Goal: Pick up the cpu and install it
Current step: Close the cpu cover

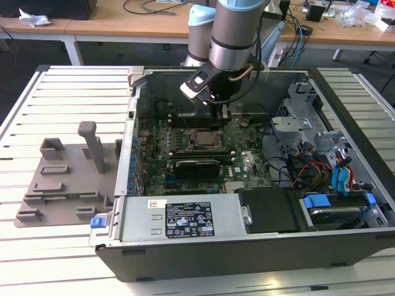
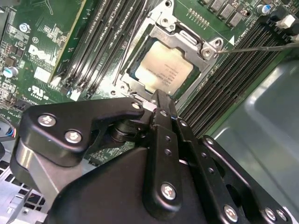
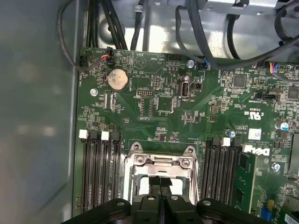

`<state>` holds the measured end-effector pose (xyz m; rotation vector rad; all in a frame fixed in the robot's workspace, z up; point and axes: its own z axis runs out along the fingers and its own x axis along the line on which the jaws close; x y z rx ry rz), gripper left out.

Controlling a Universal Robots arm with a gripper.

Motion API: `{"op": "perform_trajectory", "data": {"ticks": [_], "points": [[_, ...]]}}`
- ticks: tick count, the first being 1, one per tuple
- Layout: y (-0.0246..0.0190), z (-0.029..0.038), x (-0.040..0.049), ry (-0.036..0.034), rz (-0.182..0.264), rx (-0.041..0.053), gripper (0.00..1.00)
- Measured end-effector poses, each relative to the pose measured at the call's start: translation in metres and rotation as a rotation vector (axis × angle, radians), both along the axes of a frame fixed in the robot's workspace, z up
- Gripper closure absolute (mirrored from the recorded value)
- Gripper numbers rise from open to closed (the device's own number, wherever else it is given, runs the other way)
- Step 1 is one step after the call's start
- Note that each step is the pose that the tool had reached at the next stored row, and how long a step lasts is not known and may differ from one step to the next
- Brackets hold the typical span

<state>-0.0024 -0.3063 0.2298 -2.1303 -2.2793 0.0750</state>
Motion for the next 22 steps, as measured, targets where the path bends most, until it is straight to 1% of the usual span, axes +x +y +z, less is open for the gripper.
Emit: {"op": "perform_trajectory", "data": {"ticks": [4,8,9,11,12,15,18,22], "points": [[0.0000,-0.0072,-0.0024,-0.0001,0.000,0.0000,0.89],[0.0000,-0.0125,-0.0054,0.0000,0.000,-0.0001,0.89],[0.0000,-0.0156,-0.0080,0.0000,0.000,0.0000,0.89],[0.0000,-0.0190,-0.0133,0.0000,0.000,0.0000,0.89],[0.0000,-0.0190,-0.0163,0.0000,0.000,-0.0001,0.89],[0.0000,-0.0197,-0.0291,0.0000,0.000,0.0000,0.89],[0.0000,-0.0217,-0.0365,0.0000,0.000,-0.0001,0.89],[0.0000,-0.0246,-0.0385,0.0001,0.000,-0.0002,0.89]]}}
